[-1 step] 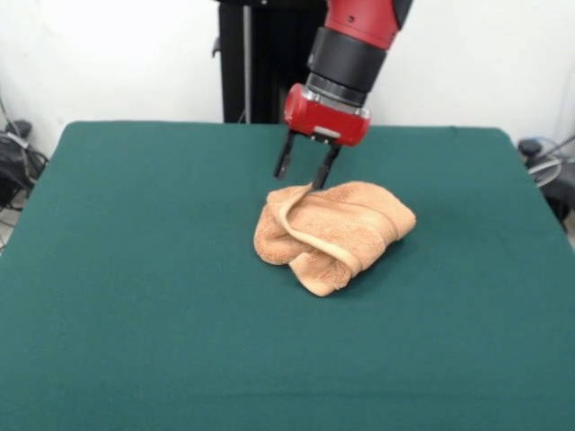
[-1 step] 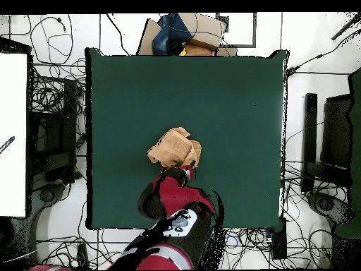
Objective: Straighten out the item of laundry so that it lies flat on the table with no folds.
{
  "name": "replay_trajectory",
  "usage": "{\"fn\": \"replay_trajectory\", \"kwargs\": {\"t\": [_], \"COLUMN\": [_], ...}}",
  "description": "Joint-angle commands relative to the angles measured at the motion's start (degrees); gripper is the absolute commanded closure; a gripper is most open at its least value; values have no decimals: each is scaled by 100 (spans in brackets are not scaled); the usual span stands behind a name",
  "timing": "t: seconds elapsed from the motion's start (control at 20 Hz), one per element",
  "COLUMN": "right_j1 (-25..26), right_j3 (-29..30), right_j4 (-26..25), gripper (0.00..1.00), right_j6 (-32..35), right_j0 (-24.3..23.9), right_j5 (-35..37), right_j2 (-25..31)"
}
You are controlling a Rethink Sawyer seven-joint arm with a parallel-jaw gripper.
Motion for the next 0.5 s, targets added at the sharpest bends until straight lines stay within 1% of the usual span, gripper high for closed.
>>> {"fn": "replay_trajectory", "kwargs": {"t": [0.05, 0.2, 0.5], "right_j1": [49, 17, 41], "right_j3": [-48, -28, -12], "right_j4": [-169, -168, -68], "gripper": [0, 0, 0], "right_j6": [837, 873, 942], "right_j0": [-92, -160, -134], "right_j5": [-76, -61, -21], "right_j2": [710, 824, 880]}}
